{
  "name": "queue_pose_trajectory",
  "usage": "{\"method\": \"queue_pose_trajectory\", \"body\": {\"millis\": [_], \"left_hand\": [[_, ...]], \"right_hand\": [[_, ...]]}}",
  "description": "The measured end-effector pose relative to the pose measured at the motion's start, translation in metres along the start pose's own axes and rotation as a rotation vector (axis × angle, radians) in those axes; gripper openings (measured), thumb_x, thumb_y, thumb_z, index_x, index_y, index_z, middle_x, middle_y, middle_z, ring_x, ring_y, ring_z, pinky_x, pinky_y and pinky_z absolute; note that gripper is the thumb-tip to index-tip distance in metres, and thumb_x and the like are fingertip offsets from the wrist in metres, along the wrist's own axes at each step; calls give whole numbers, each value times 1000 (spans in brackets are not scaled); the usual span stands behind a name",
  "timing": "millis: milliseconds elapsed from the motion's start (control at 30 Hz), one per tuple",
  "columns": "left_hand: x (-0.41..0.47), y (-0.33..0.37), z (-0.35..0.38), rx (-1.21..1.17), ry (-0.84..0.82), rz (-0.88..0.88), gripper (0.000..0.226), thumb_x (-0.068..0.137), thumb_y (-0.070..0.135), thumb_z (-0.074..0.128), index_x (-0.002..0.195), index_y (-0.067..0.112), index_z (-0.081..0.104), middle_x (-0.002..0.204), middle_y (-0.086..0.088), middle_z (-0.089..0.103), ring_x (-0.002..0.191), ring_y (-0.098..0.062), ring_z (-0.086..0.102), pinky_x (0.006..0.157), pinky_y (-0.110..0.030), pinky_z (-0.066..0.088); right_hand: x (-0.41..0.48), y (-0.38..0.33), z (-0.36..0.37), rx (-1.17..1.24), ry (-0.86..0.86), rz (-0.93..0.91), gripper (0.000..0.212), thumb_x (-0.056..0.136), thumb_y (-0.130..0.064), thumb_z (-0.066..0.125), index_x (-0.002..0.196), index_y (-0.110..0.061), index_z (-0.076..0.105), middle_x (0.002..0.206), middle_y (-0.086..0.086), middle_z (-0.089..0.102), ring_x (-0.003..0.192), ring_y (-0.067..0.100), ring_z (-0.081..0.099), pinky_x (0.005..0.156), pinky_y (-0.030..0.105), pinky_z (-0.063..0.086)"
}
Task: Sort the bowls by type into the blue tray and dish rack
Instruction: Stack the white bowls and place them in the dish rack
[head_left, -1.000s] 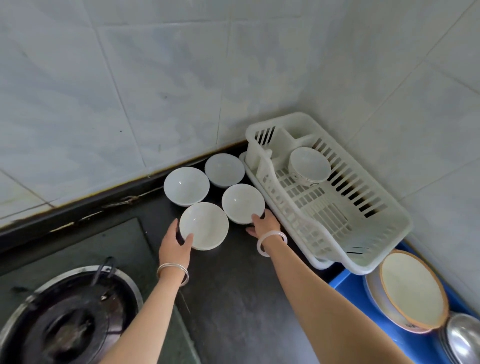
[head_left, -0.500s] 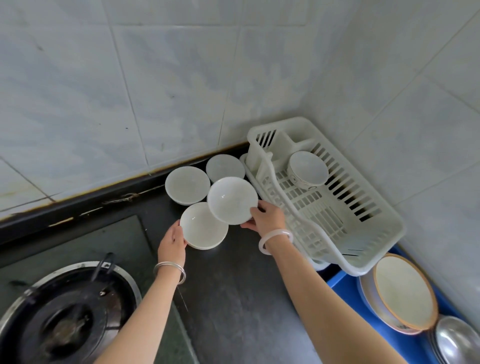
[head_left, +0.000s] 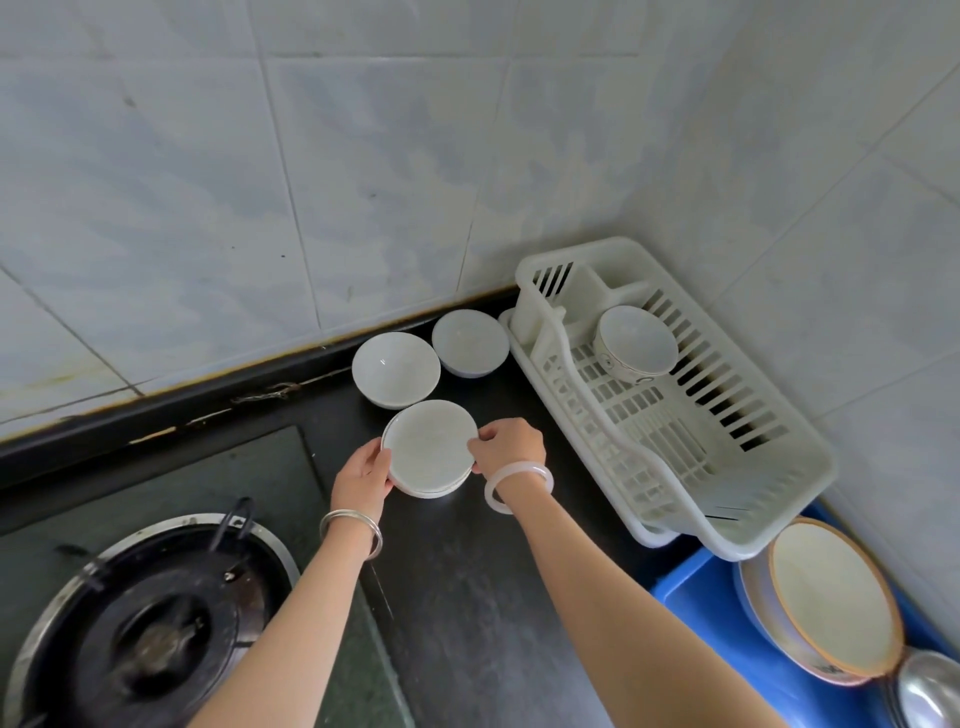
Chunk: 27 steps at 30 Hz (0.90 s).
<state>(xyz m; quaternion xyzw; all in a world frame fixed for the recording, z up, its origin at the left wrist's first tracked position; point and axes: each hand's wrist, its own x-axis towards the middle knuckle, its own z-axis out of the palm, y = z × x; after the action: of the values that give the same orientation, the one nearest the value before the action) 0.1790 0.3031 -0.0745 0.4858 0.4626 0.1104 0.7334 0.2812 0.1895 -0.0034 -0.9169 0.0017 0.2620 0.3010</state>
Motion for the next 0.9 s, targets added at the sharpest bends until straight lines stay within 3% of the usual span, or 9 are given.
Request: {"method": "queue_pose_trajectory", "body": {"millis": [167,233,300,367,600,667,767,900], "left_hand": [[3,1,0,55,-12,-3,30,88,5,52,117,10,58,112,-8,61,107,-26,58,87,-34,49],[4,4,-1,55,-30,-33,31,88,6,51,118,12,58,112,-7,61,107,-25,57,88,-35,50],[3,8,-1,38,-32,-70,33,89,7,51,121,14,57,114,-5,59,107,-24,56,88,-36,49],[1,11,0,40,-27,-87,34,90,8,51,122,16,56,115,-4,59,109,-25,56,88,-37,49],[-17,31,13,74,-36,-62,31,88,8,51,116,18,60,114,-7,62,107,-27,59,78,-34,52],[-24,42,24,69,-72,-38,24,88,9,53,105,22,63,108,-3,64,103,-25,61,70,-29,54],[-40,67,51,96,-158,32,24,88,10,52,83,31,62,92,6,65,94,-19,62,51,-17,52],[-57,95,102,96,-277,73,20,88,10,52,87,28,61,96,-1,64,96,-22,61,54,-19,51]], "right_hand": [[6,7,0,-13,-42,-13,9,82,-15,60,89,-18,65,87,5,68,75,18,62,59,24,48],[10,11,1,73,-112,-10,26,84,-14,60,108,-22,60,98,0,62,88,19,62,69,28,53],[13,12,0,284,-273,105,43,87,-10,57,128,-23,50,115,5,61,99,25,63,78,37,56],[13,12,-1,440,-381,185,45,91,-6,53,133,-19,48,124,12,60,101,30,64,79,39,56],[13,19,-17,424,-297,77,42,88,4,51,126,-13,57,115,15,64,98,33,65,85,44,56],[10,20,-36,459,-270,29,40,88,3,51,125,-12,57,108,12,65,96,30,65,76,38,58],[2,20,-79,474,-209,-37,37,88,-4,55,124,-14,57,96,3,65,89,24,66,64,26,57],[3,29,-139,495,-69,-62,27,88,-25,60,114,-17,62,104,4,66,86,24,68,78,35,59]]}}
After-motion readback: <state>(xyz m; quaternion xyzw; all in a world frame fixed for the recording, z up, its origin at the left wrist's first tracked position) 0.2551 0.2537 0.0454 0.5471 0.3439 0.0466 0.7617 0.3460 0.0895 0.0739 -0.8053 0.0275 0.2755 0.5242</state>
